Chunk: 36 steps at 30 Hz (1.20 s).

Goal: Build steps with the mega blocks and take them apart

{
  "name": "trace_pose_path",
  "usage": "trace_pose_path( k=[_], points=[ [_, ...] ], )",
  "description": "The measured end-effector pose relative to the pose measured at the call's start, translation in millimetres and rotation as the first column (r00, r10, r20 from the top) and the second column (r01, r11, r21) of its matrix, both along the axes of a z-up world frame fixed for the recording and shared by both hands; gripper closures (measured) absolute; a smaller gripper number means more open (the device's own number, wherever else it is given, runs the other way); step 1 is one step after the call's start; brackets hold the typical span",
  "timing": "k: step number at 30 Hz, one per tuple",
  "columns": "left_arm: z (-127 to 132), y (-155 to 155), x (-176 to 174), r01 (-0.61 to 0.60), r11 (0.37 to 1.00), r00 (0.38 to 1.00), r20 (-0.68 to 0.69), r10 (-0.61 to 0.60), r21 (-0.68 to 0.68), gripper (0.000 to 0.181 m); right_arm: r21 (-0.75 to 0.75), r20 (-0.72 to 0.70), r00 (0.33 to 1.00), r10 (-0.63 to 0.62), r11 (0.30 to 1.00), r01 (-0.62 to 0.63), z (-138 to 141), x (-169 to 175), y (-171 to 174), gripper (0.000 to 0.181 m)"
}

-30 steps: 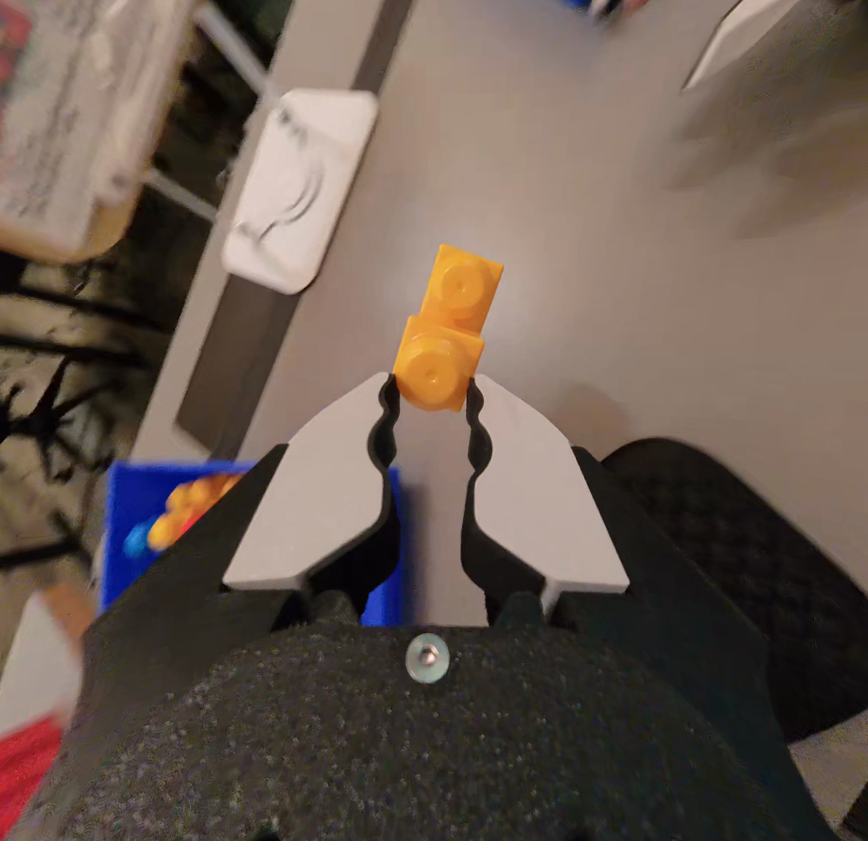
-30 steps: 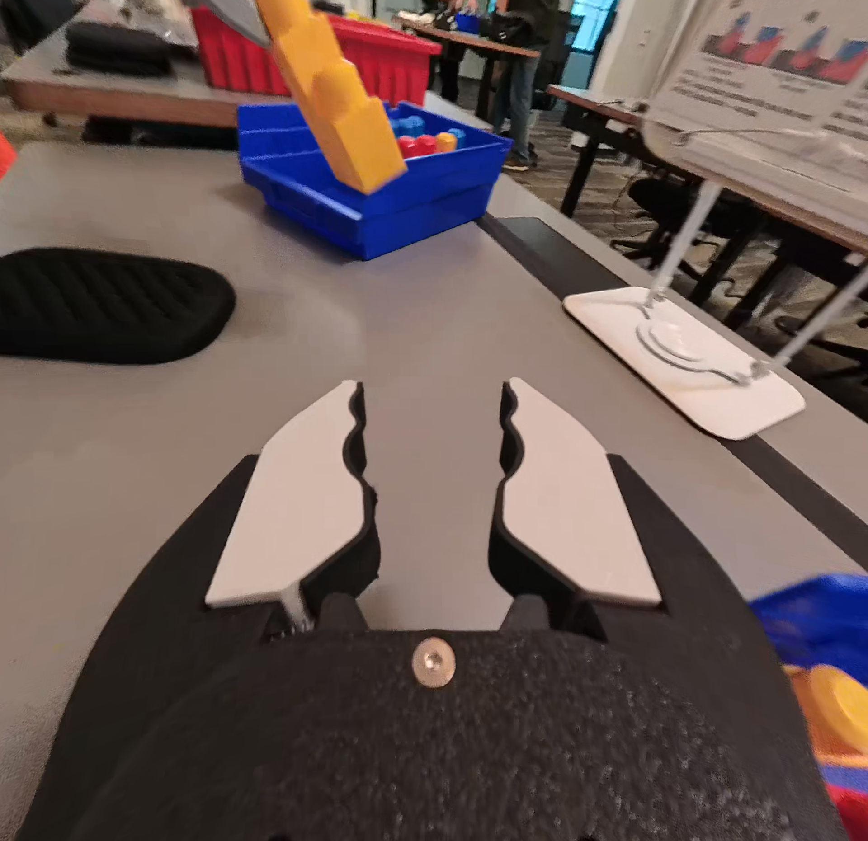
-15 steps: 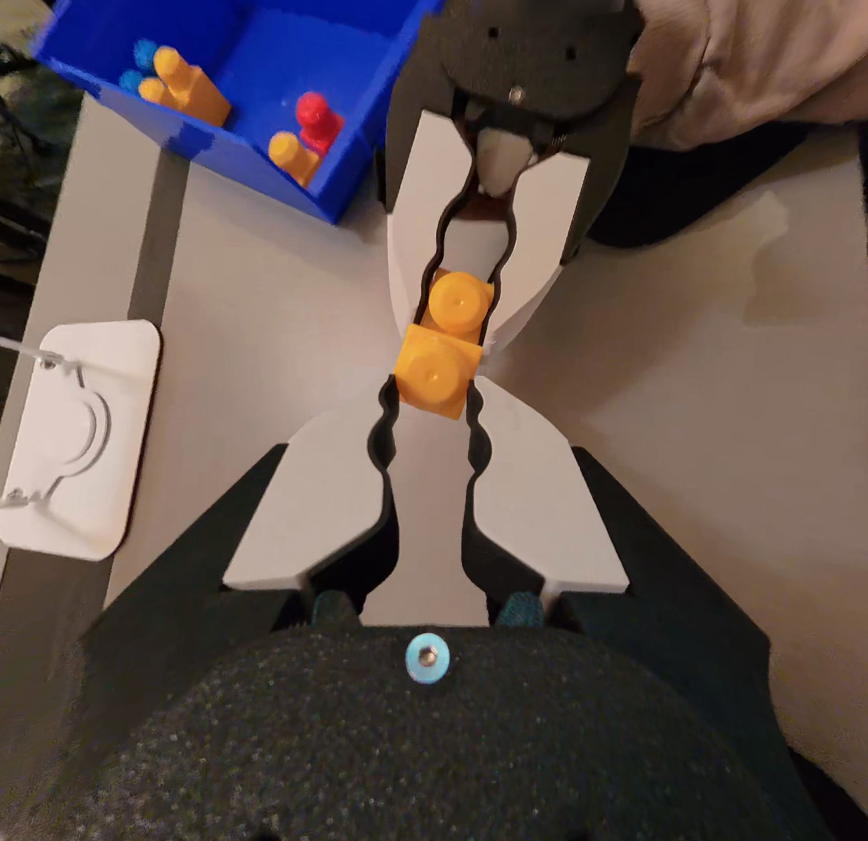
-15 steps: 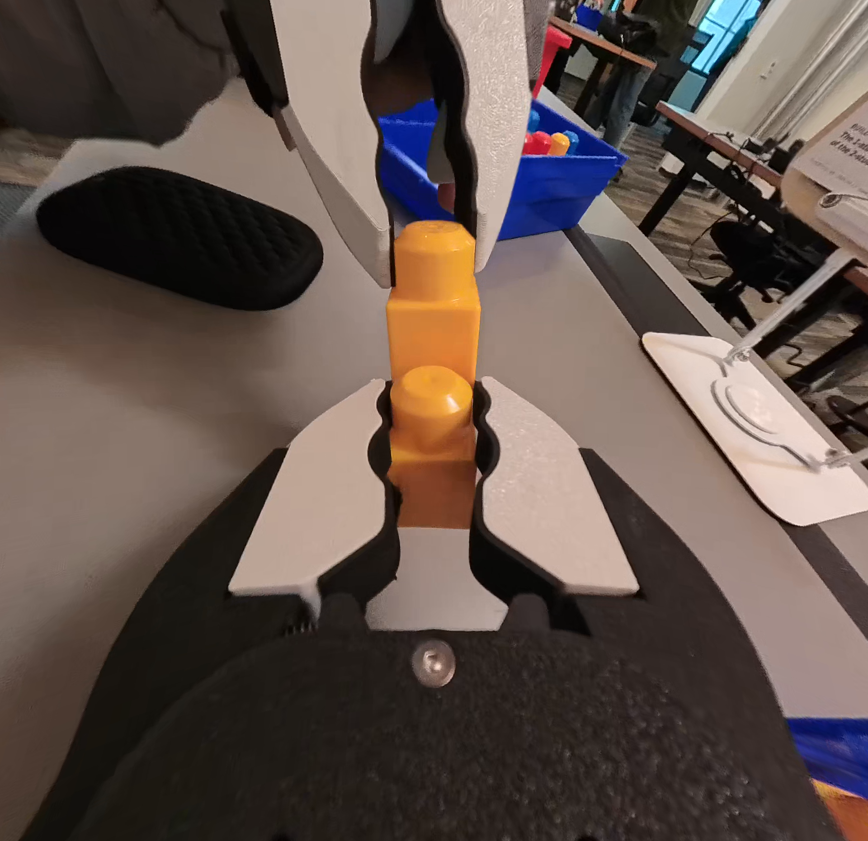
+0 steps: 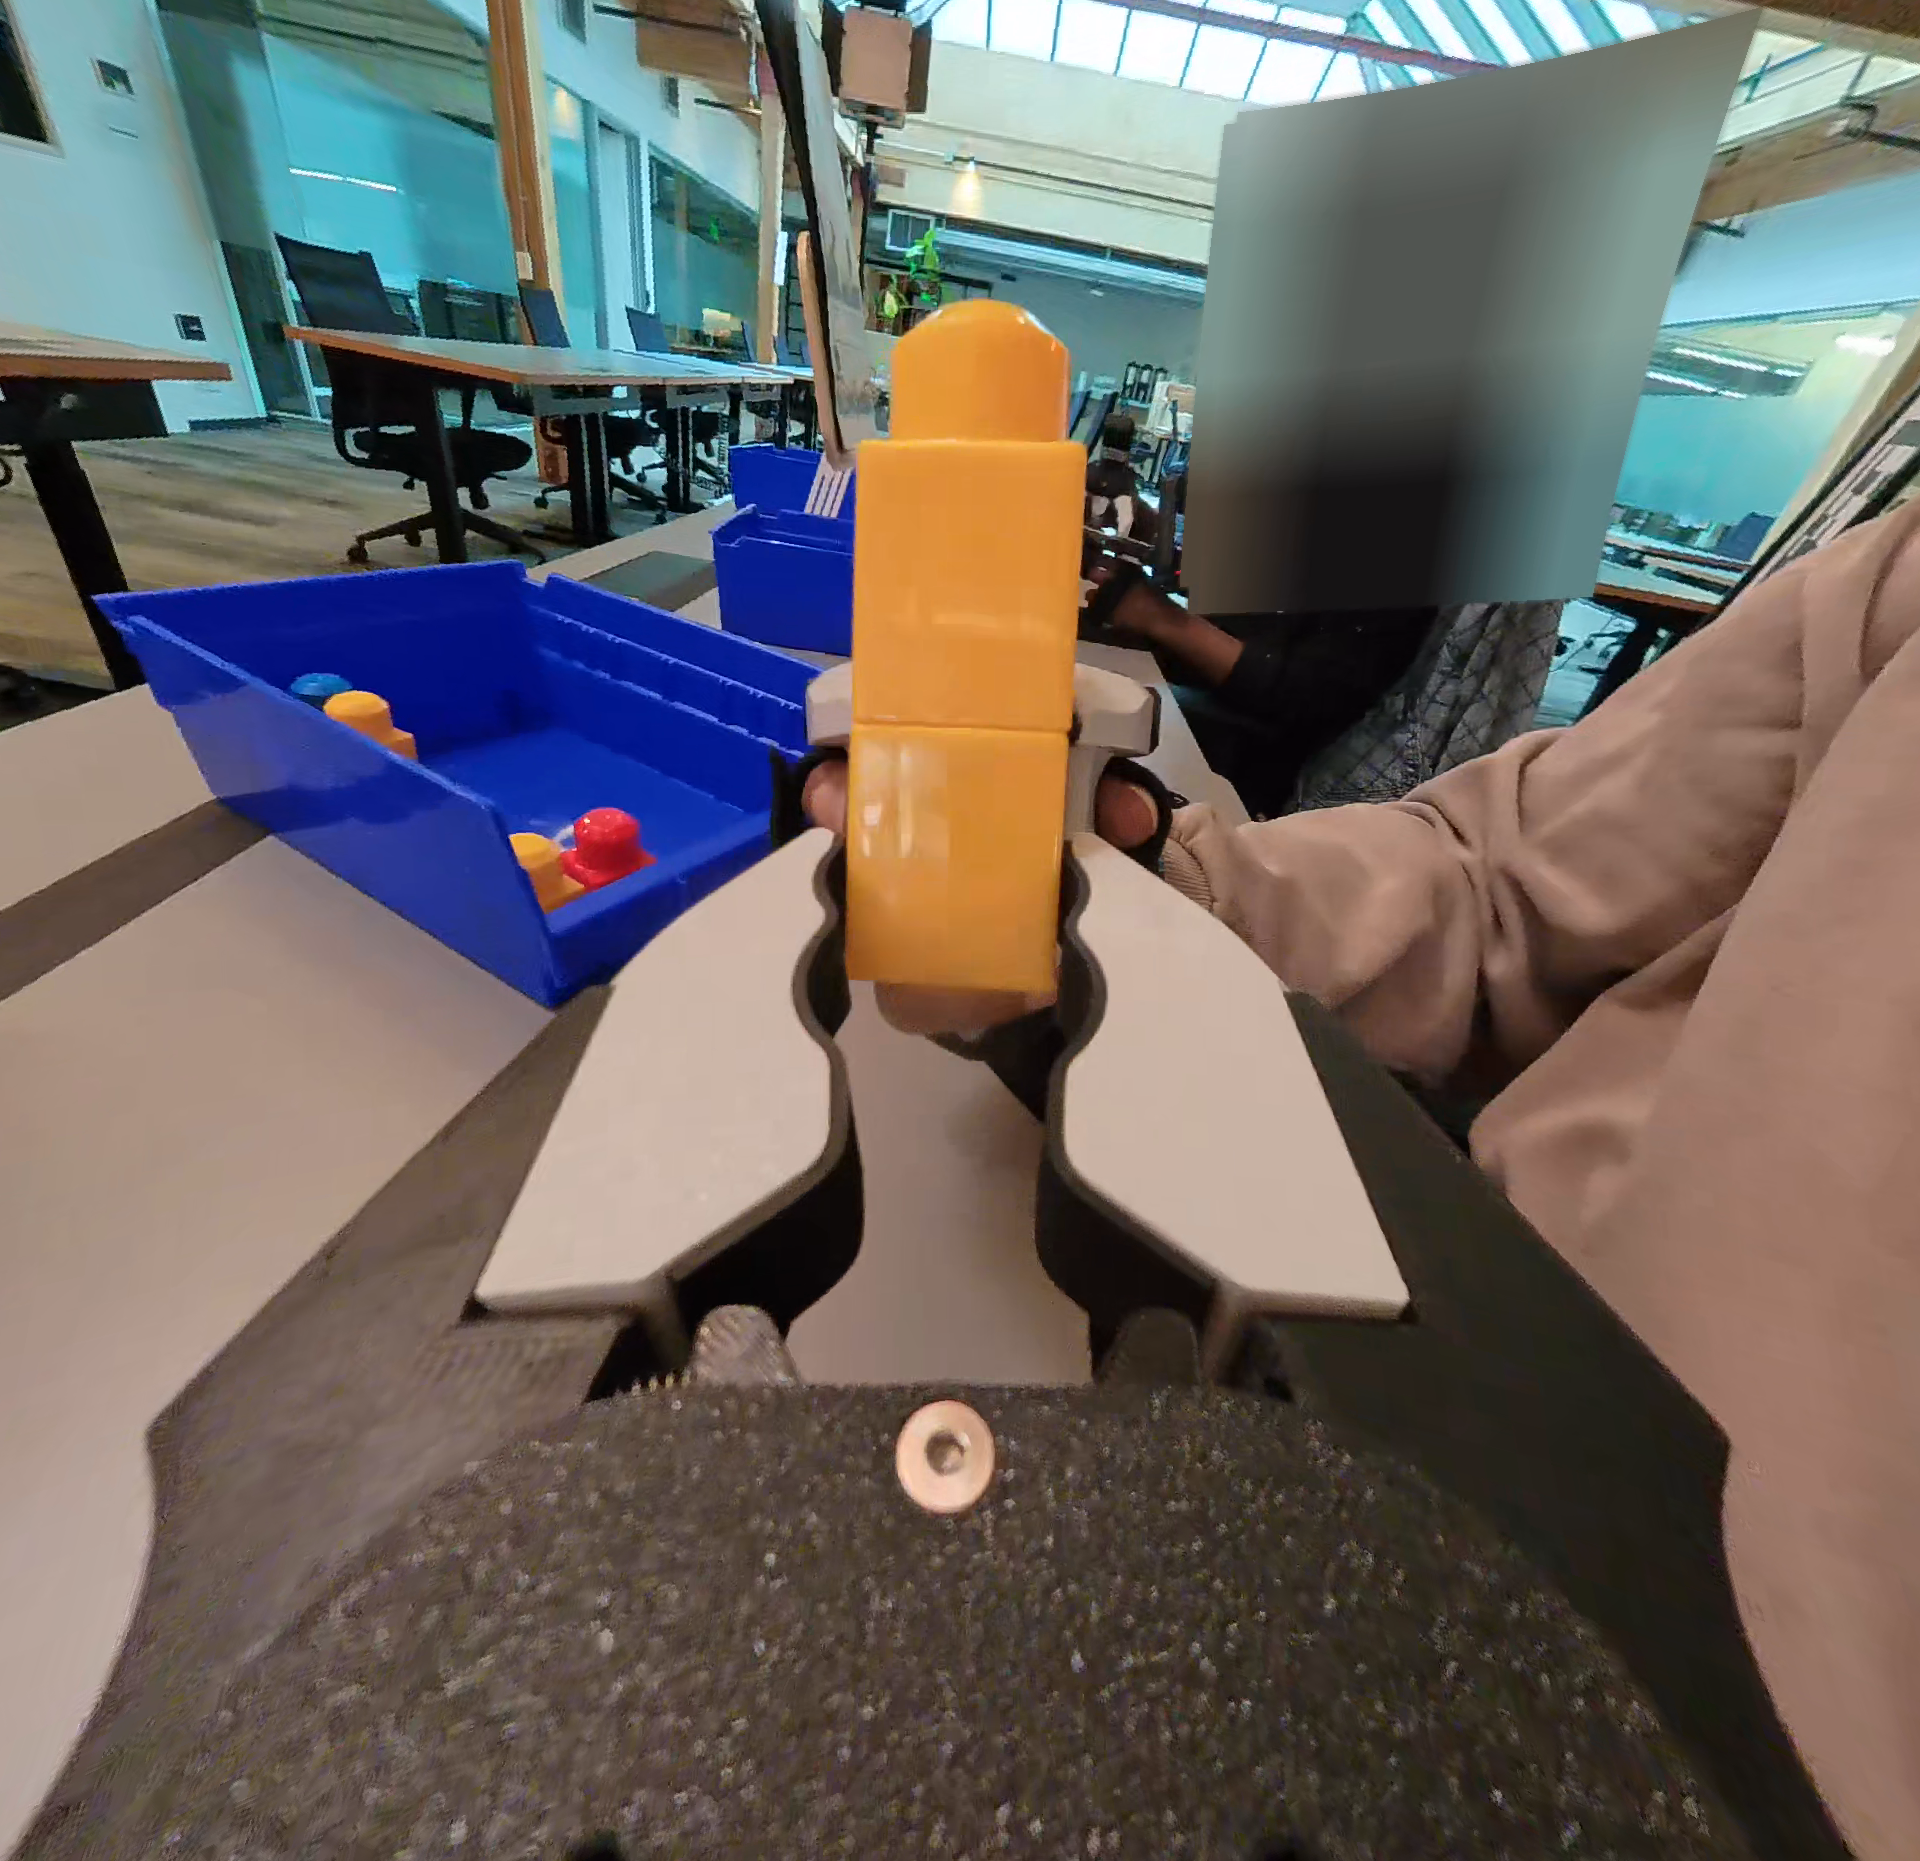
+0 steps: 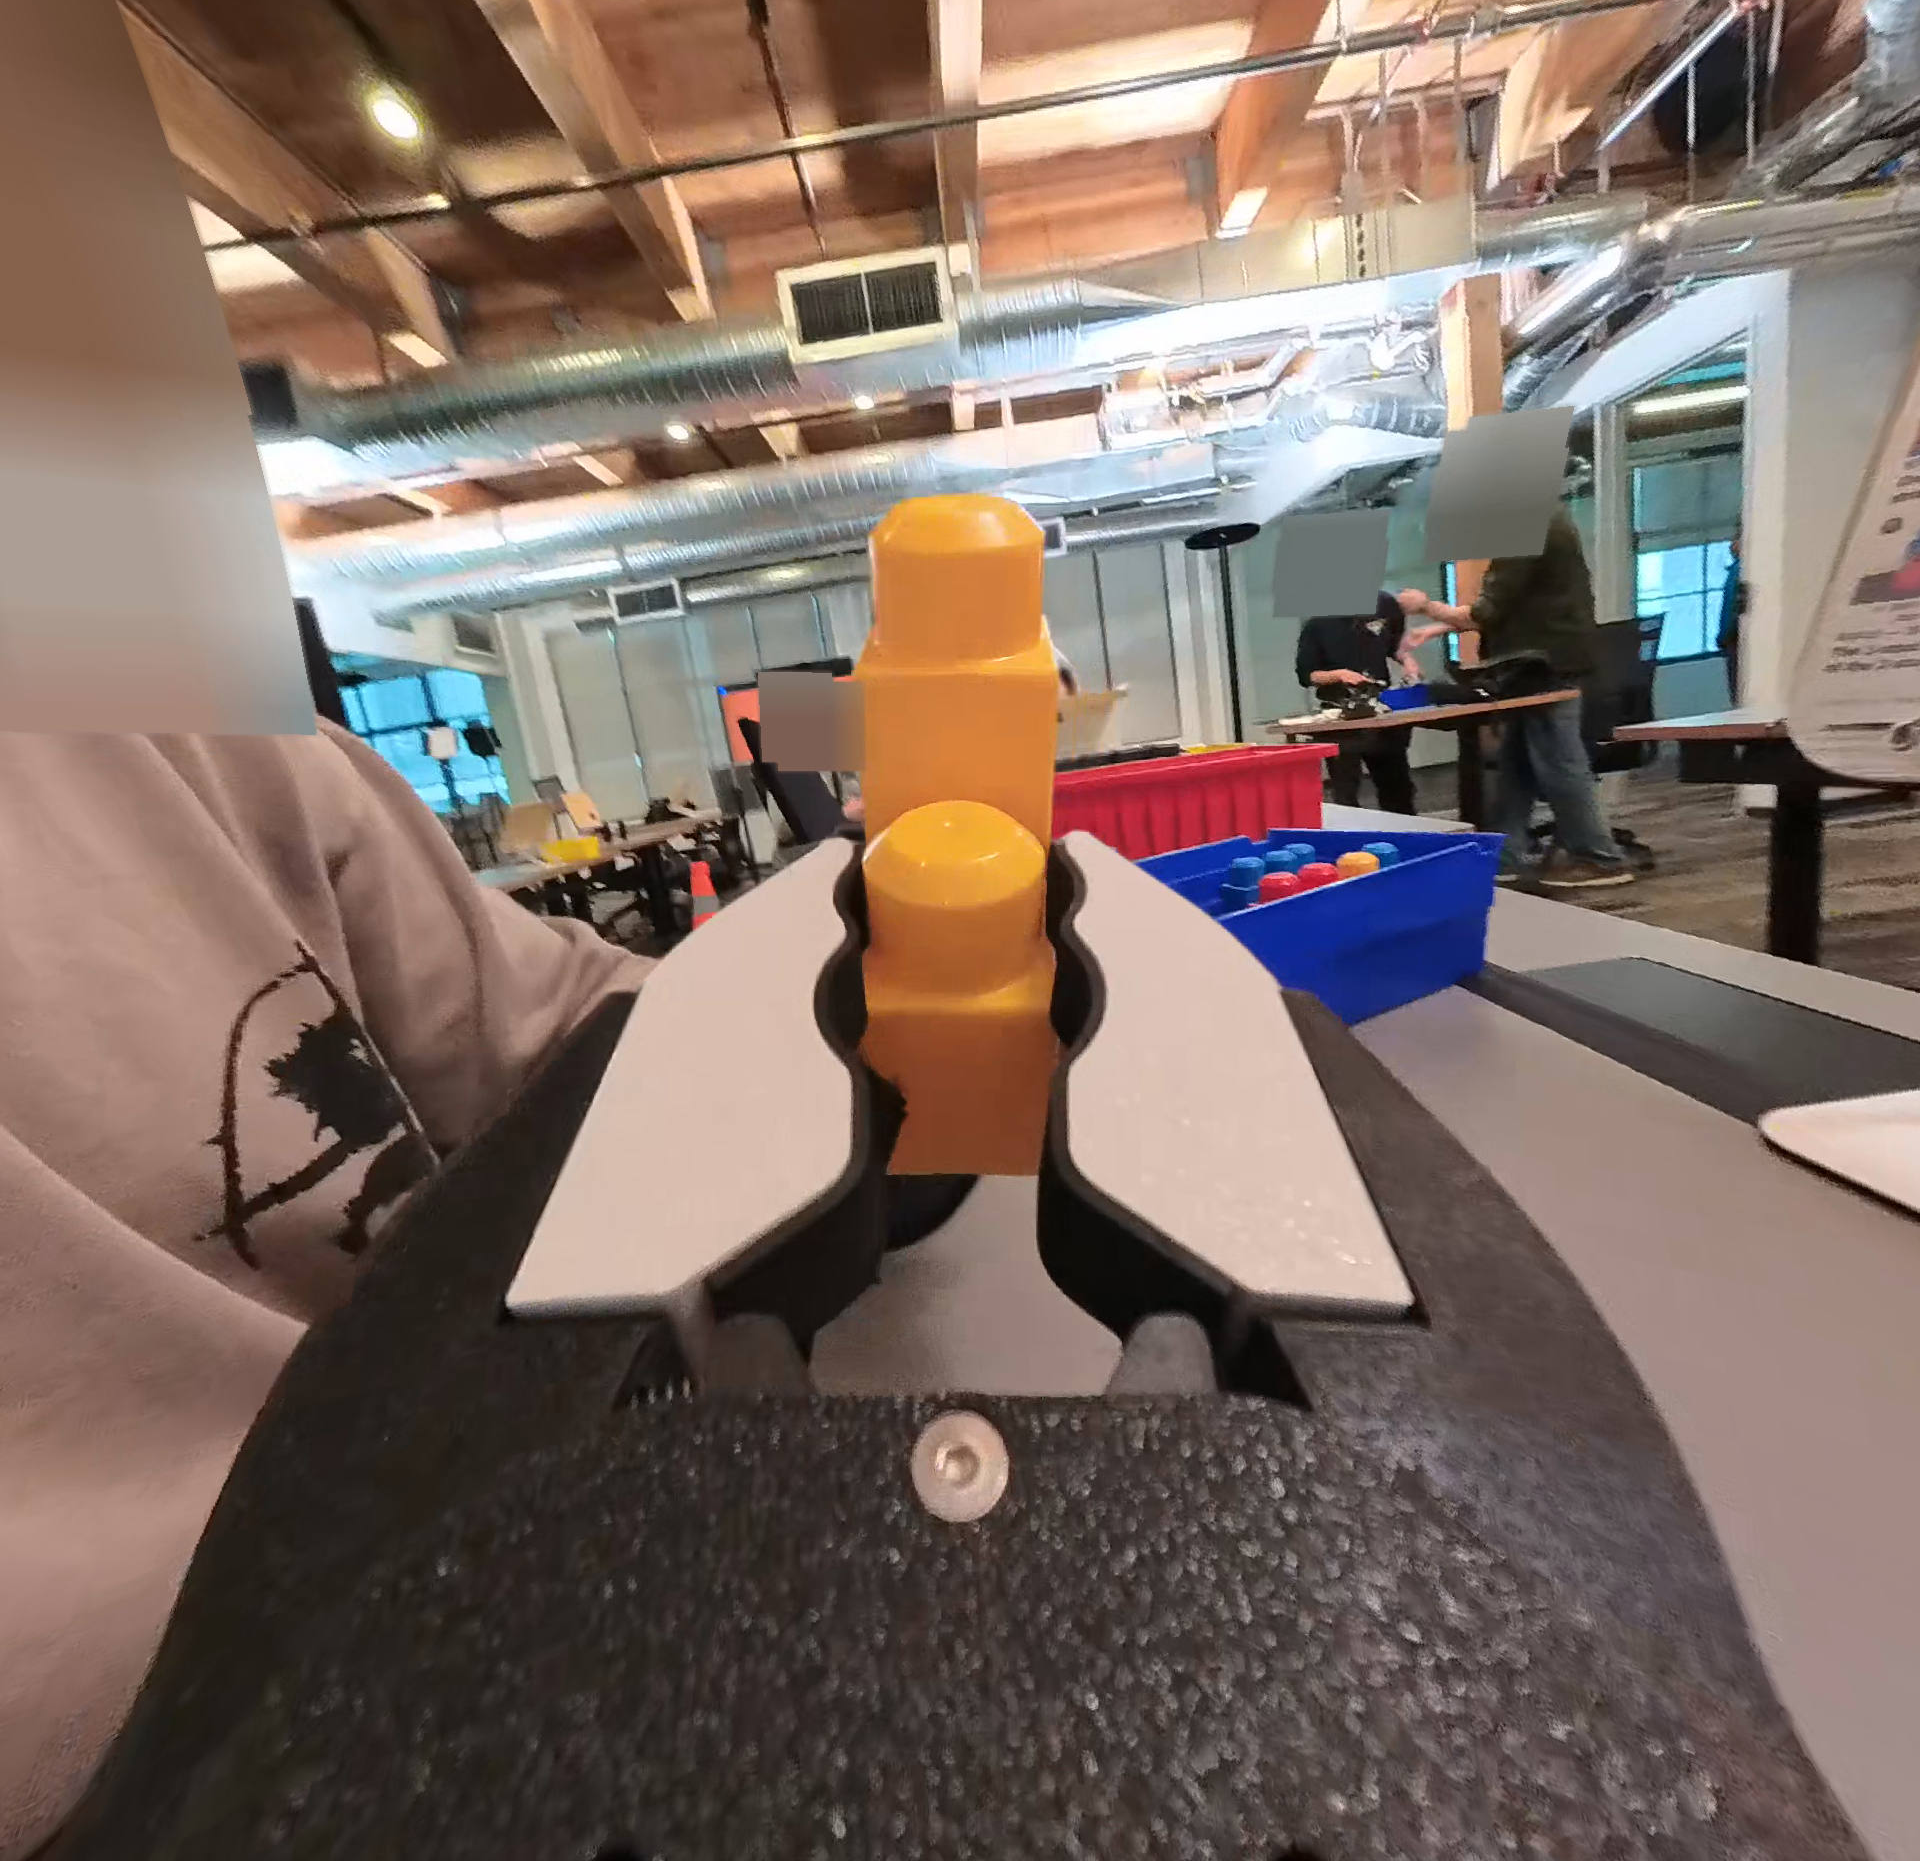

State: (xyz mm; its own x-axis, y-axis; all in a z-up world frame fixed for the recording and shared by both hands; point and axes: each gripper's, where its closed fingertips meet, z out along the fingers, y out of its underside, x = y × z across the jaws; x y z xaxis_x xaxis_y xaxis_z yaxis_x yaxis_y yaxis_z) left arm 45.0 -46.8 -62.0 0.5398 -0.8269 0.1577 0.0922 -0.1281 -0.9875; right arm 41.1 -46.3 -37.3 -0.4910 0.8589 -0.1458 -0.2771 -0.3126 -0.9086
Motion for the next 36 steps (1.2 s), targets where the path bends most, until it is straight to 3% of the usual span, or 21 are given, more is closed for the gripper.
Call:
trace_pose_path(
  k=[2, 5, 10, 14, 15, 21, 24, 27, 29, 31, 33, 36],
  points=[
    [-1.1, -1.6, -2.7, 0.013, 1.000, 1.000, -0.023, -0.013, 0.002, 0.144, 0.008, 0.014, 1.000, 0.010, 1.000, -0.010, -2.4, -0.2, -0.4, 0.149],
    [-7.6, -7.9, -12.7, 0.030, 1.000, 0.995, -0.092, -0.031, -0.006, 0.144, 0.122, 0.148, 0.989, 0.013, 0.992, -0.032, -20.5, -4.4, -4.6, 0.149],
    [-31.9, -17.8, -28.3, 0.032, 0.998, 0.975, -0.217, -0.044, -0.055, 0.144, 0.303, 0.289, 0.954, -0.076, 0.953, -0.016, -35.7, 1.2, 4.5, 0.138],
    [-50.3, -18.7, -30.1, 0.036, 0.995, 0.961, -0.271, -0.059, -0.089, 0.144, 0.328, 0.292, 0.952, -0.087, 0.944, -0.014, -34.2, 3.8, 3.5, 0.141],
    [-52.2, -18.8, -30.0, 0.038, 0.995, 0.960, -0.272, -0.062, -0.093, 0.144, 0.332, 0.302, 0.949, -0.093, 0.943, -0.014, -37.3, 2.5, 3.8, 0.152],
    [-52.7, -20.3, -26.4, 0.048, 0.995, 0.961, -0.266, -0.070, -0.089, 0.144, 0.334, 0.338, 0.938, -0.076, 0.942, -0.044, -39.3, 5.2, 2.5, 0.153],
    [-54.6, -18.2, -32.7, 0.021, 0.996, 0.958, -0.284, -0.044, -0.081, 0.144, 0.368, 0.296, 0.948, -0.117, 0.930, 0.000, -17.3, 21.3, 16.1, 0.153],
    [-55.1, -13.6, -47.0, -0.024, 0.996, 0.968, -0.252, 0.002, -0.084, 0.144, 0.426, 0.247, 0.929, -0.274, 0.892, 0.150, 21.3, 54.2, 65.5, 0.153],
    [-51.3, -11.1, -53.3, -0.046, 0.996, 0.972, -0.232, 0.028, -0.071, 0.144, 0.555, 0.337, 0.830, -0.445, 0.806, 0.207, 24.8, 70.2, 108.7, 0.153],
    [-47.6, -10.1, -56.2, -0.058, 0.997, 0.975, -0.219, 0.044, -0.056, 0.144, 0.690, 0.470, 0.646, -0.601, 0.707, 0.155, 8.1, 84.5, 157.1, 0.153],
    [-45.6, -10.0, -56.6, -0.064, 0.997, 0.975, -0.216, 0.054, -0.043, 0.144, 0.719, 0.613, 0.451, -0.649, 0.695, 0.023, -20.0, 99.4, 193.8, 0.153],
    [-44.4, -10.0, -55.1, -0.071, 0.997, 0.974, -0.216, 0.064, -0.027, 0.144, 0.651, 0.752, 0.248, -0.610, 0.746, -0.138, -70.1, 112.5, 219.8, 0.153]
  ],
)
